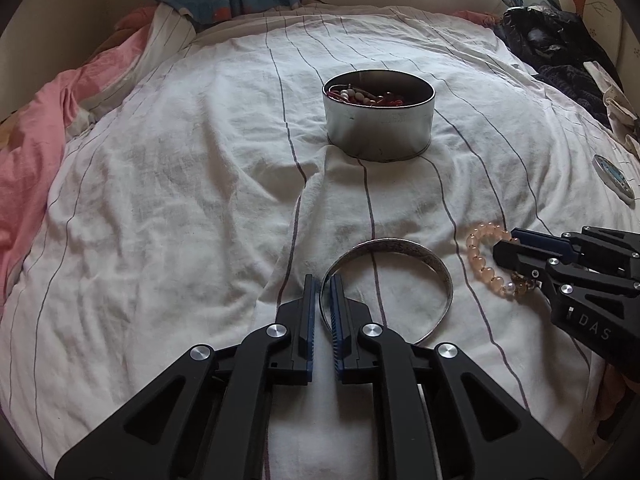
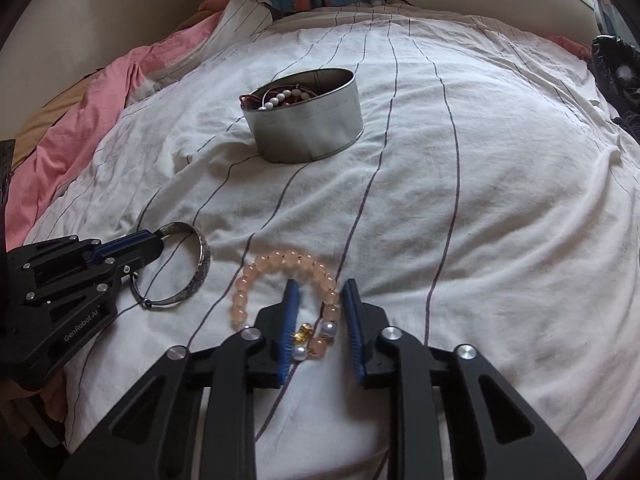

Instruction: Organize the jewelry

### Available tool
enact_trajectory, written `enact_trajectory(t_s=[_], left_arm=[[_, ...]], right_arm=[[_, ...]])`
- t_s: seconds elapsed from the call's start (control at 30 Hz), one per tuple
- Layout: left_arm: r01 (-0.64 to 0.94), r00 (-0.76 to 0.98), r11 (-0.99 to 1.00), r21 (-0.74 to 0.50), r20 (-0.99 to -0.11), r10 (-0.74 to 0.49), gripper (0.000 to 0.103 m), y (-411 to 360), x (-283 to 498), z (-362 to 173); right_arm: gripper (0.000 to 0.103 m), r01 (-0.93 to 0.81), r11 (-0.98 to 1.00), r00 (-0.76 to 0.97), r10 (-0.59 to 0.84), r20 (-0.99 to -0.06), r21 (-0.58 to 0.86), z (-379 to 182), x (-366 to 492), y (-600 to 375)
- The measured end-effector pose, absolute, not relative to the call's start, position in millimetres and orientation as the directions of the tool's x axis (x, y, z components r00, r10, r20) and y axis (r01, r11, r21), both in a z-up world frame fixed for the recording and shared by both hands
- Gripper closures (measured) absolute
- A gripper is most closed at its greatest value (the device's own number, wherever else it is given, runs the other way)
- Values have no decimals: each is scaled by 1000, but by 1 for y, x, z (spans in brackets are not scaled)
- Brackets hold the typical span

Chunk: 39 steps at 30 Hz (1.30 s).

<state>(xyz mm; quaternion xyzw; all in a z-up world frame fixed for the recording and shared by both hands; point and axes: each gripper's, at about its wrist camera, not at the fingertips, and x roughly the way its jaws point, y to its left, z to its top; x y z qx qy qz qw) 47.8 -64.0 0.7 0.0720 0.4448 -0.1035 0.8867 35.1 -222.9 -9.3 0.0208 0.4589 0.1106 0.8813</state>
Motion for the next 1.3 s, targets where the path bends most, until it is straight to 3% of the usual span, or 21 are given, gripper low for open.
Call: enact_trajectory(t_s=[0.07,1.3], left_arm=[[247,583,968,41,-804,-115,95,-65,48,0],[254,592,965,63,-800,-103,98,-71,47,-3]], right_arm=[[95,-177,974,558,215,-802,139,-9,34,-223],[95,-188,979,578,176,-797,80,-6,32,-213]])
